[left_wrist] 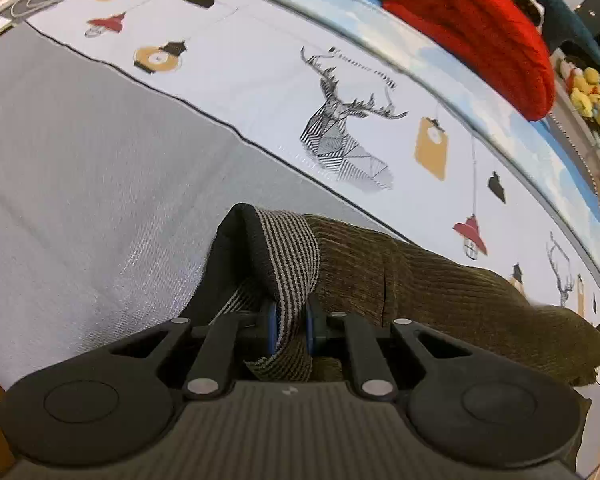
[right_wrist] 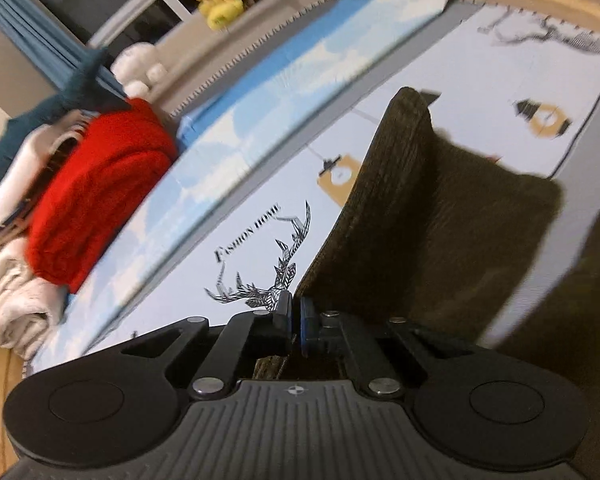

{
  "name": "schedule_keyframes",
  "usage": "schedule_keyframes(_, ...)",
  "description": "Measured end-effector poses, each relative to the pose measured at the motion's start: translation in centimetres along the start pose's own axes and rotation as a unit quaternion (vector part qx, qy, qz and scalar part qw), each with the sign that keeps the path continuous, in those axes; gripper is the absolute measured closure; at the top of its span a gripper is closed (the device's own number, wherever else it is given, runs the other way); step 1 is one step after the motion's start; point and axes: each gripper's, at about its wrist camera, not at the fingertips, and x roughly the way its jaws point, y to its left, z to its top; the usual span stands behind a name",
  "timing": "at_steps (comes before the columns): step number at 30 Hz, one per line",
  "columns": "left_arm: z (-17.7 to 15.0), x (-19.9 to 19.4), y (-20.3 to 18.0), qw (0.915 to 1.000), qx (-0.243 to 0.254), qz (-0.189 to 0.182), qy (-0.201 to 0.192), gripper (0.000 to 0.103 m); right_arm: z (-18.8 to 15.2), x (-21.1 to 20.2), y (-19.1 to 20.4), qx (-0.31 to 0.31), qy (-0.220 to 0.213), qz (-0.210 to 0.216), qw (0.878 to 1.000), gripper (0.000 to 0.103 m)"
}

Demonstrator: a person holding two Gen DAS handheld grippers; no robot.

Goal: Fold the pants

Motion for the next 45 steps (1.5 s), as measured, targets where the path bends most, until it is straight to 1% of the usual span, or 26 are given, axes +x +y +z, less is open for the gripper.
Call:
schedule_keyframes(2,-0.4,-1.0,-0.1,0.9998,0.014,0.003,-0.015,0.089,-0.1,-3.2,-1.0,-0.006,-0.006,0.01,1.0,0.103)
schedule_keyframes(4,-0.8,-2.0,-0.1,0.9989,0.032,0.015,-0.031,0.089,-0.7,-6.8,-2.2,-0.02,-0.031,0.007,0.999,0.103)
schedule_keyframes(6,-1.1,-2.7,0.2,0.9984,0.041,0.016,-0.036,0.089,-1.6,-10.4,-4.2,-0.035,-0.046,0.016,0.998,0.103)
schedule_keyframes(8,-1.5,-3.0,0.5,0.9982,0.047,0.014,-0.035,0.089,-2.7,-12.7,-6.5,-0.044,-0.033,0.012,0.998,0.103)
schedule_keyframes(11,-1.6,-2.4,0.8,0.998,0.052,0.031,-0.017,0.089,-4.1,-12.8,-10.1,-0.051,0.03,-0.011,0.998,0.103)
schedule_keyframes(12,-1.5,-2.1,1.0,0.9983,0.047,0.033,-0.012,0.089,-4.2,-12.7,-11.0,-0.047,0.036,-0.023,0.998,0.103)
schedule_keyframes(13,-1.4,-1.8,1.2,0.9984,0.043,0.037,-0.006,0.088,-4.0,-12.5,-11.6,-0.044,0.037,-0.03,0.998,0.099)
schedule_keyframes(15,-1.3,-1.2,1.0,0.9985,0.033,0.043,0.006,0.087,-3.5,-11.7,-12.6,-0.035,0.035,-0.041,0.998,0.099)
schedule_keyframes(16,-1.2,-1.0,0.9,0.9988,0.027,0.041,0.009,0.085,-3.0,-11.0,-13.1,-0.024,0.038,-0.046,0.998,0.096)
schedule_keyframes(17,-1.2,-0.9,0.9,0.9991,0.017,0.037,0.011,0.082,-2.7,-10.4,-13.4,-0.01,0.037,-0.048,0.998,0.089)
schedule_keyframes(18,-1.2,-0.7,0.9,0.9993,0.005,0.031,0.018,0.064,-2.3,-9.7,-13.7,0.007,0.036,-0.049,0.998,0.086)
schedule_keyframes(19,-1.1,-0.4,1.0,0.9993,-0.005,0.026,0.029,0.051,-2.0,-8.8,-13.8,0.024,0.034,-0.047,0.998,0.082)
schedule_keyframes(21,-1.3,0.3,1.2,0.9986,-0.013,0.023,0.045,0.042,-1.6,-7.4,-13.9,0.04,0.031,-0.042,0.998,0.081)
schedule_keyframes(23,-1.5,1.0,1.2,0.9974,-0.007,0.037,0.061,0.039,-1.3,-5.6,-13.5,0.047,0.029,-0.041,0.998,0.08)
schedule_keyframes(24,-1.5,1.3,1.2,0.9966,-0.006,0.044,0.069,0.035,-1.2,-4.7,-13.4,0.051,0.029,-0.041,0.997,0.079)
schedule_keyframes(27,-1.8,2.2,1.5,0.994,0.0,0.067,0.087,0.029,-0.8,-2.1,-13.2,0.062,0.029,-0.045,0.997,0.072)
schedule_keyframes(30,-2.0,3.1,1.8,0.9918,-0.01,0.064,0.11,0.029,-0.4,0.3,-13.5,0.081,0.037,-0.063,0.994,0.068)
schedule_keyframes(33,-1.7,3.4,1.4,0.9929,-0.01,0.056,0.104,0.029,-0.1,2.1,-13.9,0.095,0.039,-0.072,0.992,0.067)
schedule_keyframes(34,-1.6,3.4,1.3,0.9931,-0.007,0.058,0.102,0.031,0.0,2.6,-13.9,0.098,0.039,-0.074,0.992,0.067)
schedule_keyframes(35,-1.6,3.5,1.2,0.9931,-0.005,0.063,0.099,0.035,0.1,3.0,-13.8,0.101,0.037,-0.073,0.992,0.067)
schedule_keyframes(36,-1.4,3.5,1.0,0.9931,-0.004,0.07,0.094,0.049,0.2,3.4,-13.7,0.101,0.036,-0.072,0.992,0.067)
schedule_keyframes(37,-1.3,3.4,0.9,0.9931,0.0,0.079,0.087,0.063,0.3,3.6,-13.6,0.099,0.035,-0.074,0.992,0.076)
schedule_keyframes(38,-1.1,3.2,0.9,0.9934,0.001,0.081,0.08,0.067,0.4,3.8,-13.3,0.093,0.031,-0.076,0.992,0.101)
schedule_keyframes(40,-0.9,2.8,0.5,0.9946,0.007,0.081,0.066,0.074,0.7,3.3,-12.6,0.077,0.014,-0.082,0.994,0.1)
schedule_keyframes(43,-0.7,1.5,-1.3,0.9939,0.056,0.092,0.025,0.078,1.5,1.2,-11.4,0.075,-0.02,-0.059,0.995,0.101)
schedule_keyframes(45,-0.5,0.2,-2.0,0.9939,0.07,0.084,-0.014,0.08,1.8,-1.6,-10.2,0.07,-0.053,-0.033,0.996,0.101)
